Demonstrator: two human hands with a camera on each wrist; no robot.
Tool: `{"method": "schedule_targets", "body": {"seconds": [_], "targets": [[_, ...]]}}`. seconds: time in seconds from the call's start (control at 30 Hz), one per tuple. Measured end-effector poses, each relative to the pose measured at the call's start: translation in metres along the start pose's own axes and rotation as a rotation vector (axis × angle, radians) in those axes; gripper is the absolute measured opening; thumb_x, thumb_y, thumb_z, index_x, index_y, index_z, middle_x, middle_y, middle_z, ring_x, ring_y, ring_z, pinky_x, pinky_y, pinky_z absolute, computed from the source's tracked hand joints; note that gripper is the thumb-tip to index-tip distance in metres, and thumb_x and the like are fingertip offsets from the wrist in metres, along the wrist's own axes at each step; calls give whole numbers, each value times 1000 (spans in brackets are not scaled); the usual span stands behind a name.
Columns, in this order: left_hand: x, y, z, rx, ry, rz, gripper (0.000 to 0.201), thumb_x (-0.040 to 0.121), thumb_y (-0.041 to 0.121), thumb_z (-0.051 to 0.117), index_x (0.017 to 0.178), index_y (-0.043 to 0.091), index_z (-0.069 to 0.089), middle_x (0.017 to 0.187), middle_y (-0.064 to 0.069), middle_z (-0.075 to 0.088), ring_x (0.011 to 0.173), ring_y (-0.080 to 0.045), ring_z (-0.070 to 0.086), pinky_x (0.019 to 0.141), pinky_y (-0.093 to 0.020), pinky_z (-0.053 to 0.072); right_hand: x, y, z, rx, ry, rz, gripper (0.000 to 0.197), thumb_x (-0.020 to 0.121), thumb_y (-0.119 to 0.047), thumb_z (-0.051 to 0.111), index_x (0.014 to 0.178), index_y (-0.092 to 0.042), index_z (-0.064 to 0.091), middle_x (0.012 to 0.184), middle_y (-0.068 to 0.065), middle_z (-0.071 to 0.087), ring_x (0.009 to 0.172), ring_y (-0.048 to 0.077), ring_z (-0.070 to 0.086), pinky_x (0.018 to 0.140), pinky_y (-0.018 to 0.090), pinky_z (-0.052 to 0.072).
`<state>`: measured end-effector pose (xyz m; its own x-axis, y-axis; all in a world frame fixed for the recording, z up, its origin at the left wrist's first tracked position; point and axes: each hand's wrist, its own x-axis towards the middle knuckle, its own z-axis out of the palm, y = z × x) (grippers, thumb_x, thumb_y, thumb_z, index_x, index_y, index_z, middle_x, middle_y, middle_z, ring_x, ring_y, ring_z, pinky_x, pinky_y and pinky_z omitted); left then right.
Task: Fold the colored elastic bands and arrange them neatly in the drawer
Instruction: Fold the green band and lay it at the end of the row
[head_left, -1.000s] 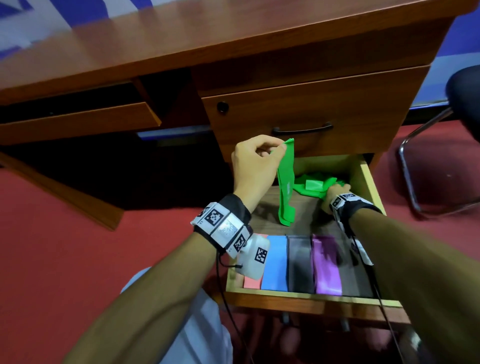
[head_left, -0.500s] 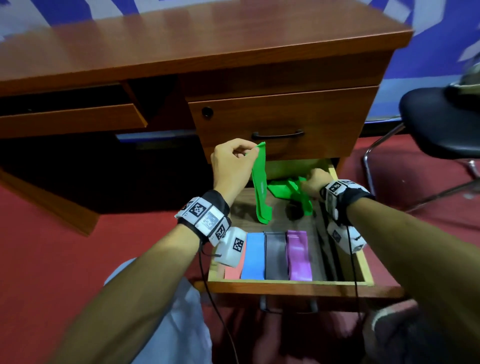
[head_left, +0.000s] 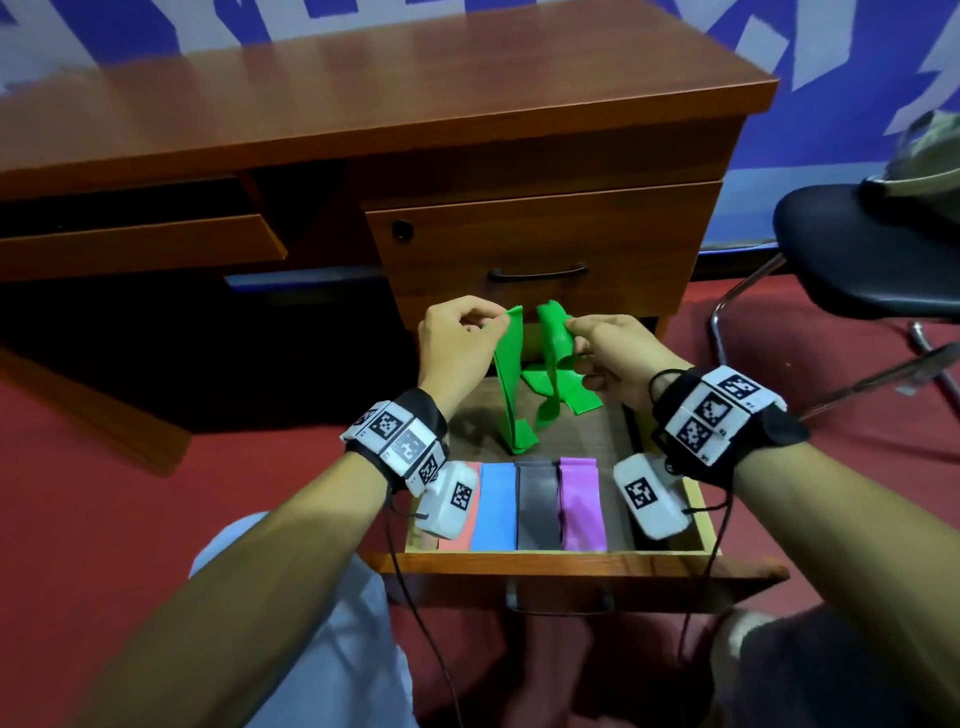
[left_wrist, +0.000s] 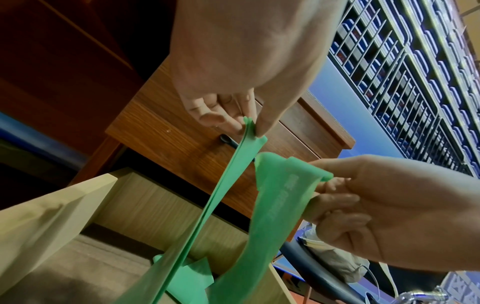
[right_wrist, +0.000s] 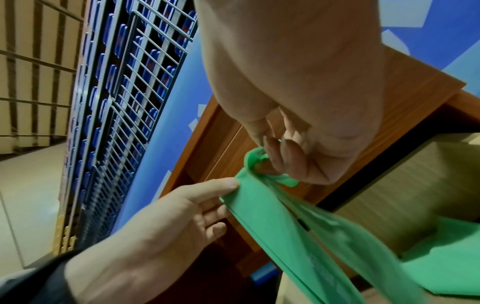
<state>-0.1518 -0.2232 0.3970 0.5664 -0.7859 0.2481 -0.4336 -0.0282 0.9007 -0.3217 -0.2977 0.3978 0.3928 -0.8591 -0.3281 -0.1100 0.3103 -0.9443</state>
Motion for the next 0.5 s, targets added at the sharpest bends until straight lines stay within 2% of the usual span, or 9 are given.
{"method": "schedule_targets", "body": {"seconds": [0.1,0.17,0.27,0.37,0.43,0.5], "targets": [[4,-6,2,-21,-28,-20,6,82,17,77,80,21,80,71,2,73,60,-2,55,63,-19,46,-7,-4,1,14,-100,-33,18,100,-26,57,85,-17,55,66,-2,48,46,8,39,40,18,28],[4,-8,5,-22,-47,-19,5,81,18,78,79,22,80,70,3,72,60,-2,55,64,-20,46,-9,-5,0,2,-131,-52,13,95,-27,66,91,-18,58,68,-3,52,47,6,41,41,19,30],[4,-9,9,-30,-73,-19,9,82,18,79,77,26,78,69,6,71,62,-1,57,65,-19,48,-8,-5,-1,-37,-111,-90,26,83,-15,80,79,-23,55,74,0,60,52,7,48,45,22,34],[4,-10,16,-35,-85,-42,16,81,12,77,76,28,76,70,9,70,64,0,59,67,-20,48,-5,-4,-1,-16,-94,-110,42,78,2,77,72,-24,45,67,3,55,52,12,46,41,22,31],[3,-10,18,-46,-93,-52,15,80,11,76,77,26,76,71,7,71,65,-2,60,67,-23,49,-4,-4,-1,-7,-97,-106,42,76,7,75,75,-23,44,63,1,53,51,13,44,40,22,29],[1,-9,20,-71,-118,-57,11,79,11,76,78,22,78,73,4,72,66,-5,60,67,-26,50,-8,-6,2,-16,-101,-88,40,76,7,75,87,-21,49,70,2,58,55,13,49,44,24,34]]}}
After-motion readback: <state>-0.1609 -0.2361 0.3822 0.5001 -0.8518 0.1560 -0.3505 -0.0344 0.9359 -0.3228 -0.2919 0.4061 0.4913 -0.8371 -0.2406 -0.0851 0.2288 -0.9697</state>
